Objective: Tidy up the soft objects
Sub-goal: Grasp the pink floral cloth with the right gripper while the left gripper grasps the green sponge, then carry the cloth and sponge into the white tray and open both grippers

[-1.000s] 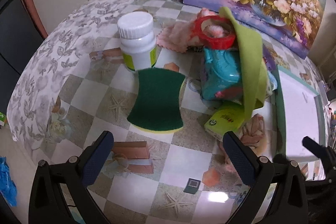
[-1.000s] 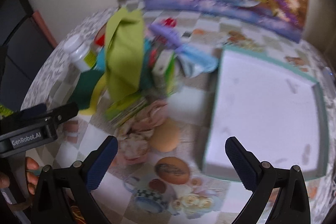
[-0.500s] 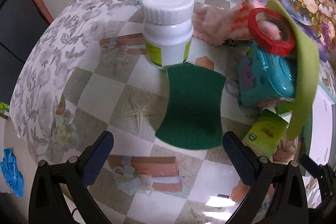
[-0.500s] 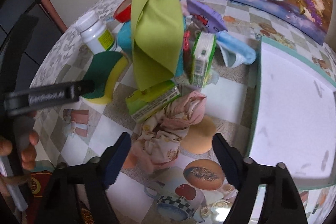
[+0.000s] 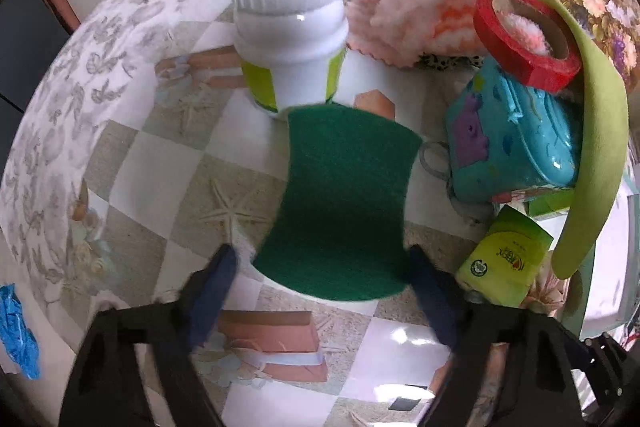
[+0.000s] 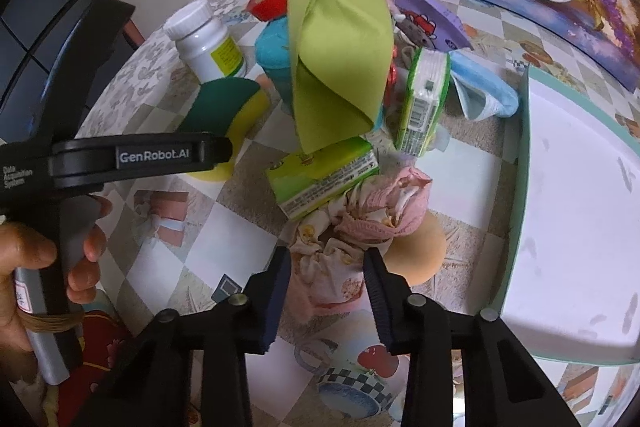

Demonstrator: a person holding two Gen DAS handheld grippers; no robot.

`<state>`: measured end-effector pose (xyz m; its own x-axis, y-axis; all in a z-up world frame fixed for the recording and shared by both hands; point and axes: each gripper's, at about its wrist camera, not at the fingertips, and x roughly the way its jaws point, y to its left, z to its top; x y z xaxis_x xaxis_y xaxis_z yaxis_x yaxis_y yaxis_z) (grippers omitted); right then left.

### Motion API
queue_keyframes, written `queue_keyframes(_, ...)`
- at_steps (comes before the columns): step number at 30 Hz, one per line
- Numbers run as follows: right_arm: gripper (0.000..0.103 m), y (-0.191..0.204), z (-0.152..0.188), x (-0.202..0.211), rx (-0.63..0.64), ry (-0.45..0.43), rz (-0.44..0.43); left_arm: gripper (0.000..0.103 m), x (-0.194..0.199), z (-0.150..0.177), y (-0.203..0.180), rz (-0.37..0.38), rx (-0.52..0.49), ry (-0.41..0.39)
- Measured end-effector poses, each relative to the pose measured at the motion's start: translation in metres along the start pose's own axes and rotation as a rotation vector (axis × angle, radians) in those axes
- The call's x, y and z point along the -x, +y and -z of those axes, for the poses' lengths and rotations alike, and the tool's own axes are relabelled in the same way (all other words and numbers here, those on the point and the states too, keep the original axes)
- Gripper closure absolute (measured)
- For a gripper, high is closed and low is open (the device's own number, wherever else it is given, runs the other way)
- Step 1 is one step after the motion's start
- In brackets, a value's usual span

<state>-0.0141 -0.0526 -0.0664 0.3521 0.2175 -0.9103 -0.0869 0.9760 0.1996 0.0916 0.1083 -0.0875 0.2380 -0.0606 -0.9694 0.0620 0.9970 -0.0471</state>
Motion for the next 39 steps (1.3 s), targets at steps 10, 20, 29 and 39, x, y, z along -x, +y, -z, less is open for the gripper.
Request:
queue_keyframes(10, 0.099, -0.002, 0.001, -0.001, -0.01, 0.007, -0.046, 0.033, 0.004, 0.015, 0.0, -0.002, -0.004, -0.011)
queue_keyframes(20, 0.101, -0.017, 0.003, 0.028, -0.059, -0.075, -0.111, 0.033, 0.03, 0.032, 0.005, 0.01, 0.013, -0.052)
queue_keyframes(29, 0.101, -0.035, 0.004, 0.066, -0.141, -0.196, -0.185, 0.033, 0.089, 0.041, 0.002, 0.027, 0.024, -0.153)
queue_keyframes(39, 0.101, -0.058, 0.01, 0.106, -0.219, -0.349, -0.172, 0.033, 0.152, 0.043, -0.025, 0.056, -0.048, -0.282)
